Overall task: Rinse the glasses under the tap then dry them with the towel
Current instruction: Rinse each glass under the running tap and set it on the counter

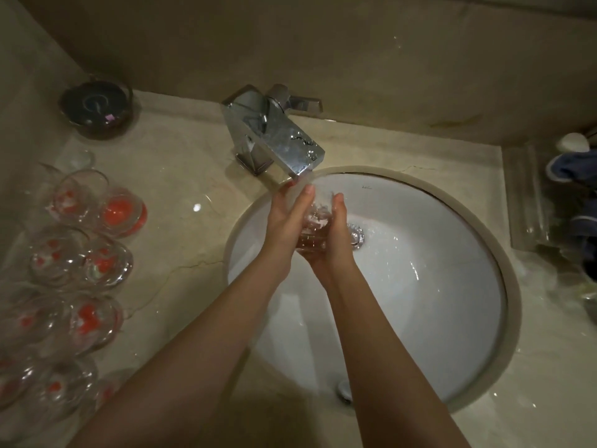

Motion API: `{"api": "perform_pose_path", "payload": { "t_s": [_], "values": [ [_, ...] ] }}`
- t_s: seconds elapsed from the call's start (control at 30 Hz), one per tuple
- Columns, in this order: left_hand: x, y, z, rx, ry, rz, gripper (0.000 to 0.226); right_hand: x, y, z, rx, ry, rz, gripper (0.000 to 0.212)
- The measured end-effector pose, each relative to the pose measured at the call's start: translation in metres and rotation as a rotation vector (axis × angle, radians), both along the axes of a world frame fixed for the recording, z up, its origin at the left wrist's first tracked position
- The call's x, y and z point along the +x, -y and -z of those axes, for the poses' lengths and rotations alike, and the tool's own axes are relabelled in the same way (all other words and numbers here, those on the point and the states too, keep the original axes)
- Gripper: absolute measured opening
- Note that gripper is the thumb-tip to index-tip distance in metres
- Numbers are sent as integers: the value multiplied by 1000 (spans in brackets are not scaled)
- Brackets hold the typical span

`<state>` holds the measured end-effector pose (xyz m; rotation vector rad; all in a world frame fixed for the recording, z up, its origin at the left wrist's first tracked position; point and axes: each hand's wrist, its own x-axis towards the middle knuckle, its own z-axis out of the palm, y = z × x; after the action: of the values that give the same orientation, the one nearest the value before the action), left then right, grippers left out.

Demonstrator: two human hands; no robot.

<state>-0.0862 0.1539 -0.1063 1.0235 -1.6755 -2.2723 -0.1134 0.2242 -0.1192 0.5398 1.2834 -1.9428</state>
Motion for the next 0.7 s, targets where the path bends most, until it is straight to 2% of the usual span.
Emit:
{"api": "perform_pose_path", "payload": {
  "t_s": [0.07, 0.17, 0.23, 0.3, 0.4, 0.5, 0.6, 0.7],
  "values": [
    [2, 1, 4, -41, 16, 8, 38, 2, -1, 5, -28, -16, -51, 66],
    [4, -2, 8, -72, 37, -20, 35, 6, 6, 7, 76, -117, -86, 83],
    [4, 0, 10, -58, 58, -37, 37, 5, 9, 10, 108, -120, -73, 75],
    [2, 3, 9, -5, 83, -36, 47, 2, 6, 13, 18, -46, -77, 64],
    [4, 3, 12, 4, 102, -12, 43, 2, 2, 17, -63, 37, -67, 66],
    [6, 2, 16, -42, 111, -26, 37, 7, 7, 14, 56, -72, -115, 72],
    [7, 2, 17, -8, 119, -38, 48, 7, 10, 13, 140, -118, -76, 77],
    [9, 3, 15, 20, 117, -60, 74, 9, 8, 17, 71, -58, -99, 83]
  ]
}}
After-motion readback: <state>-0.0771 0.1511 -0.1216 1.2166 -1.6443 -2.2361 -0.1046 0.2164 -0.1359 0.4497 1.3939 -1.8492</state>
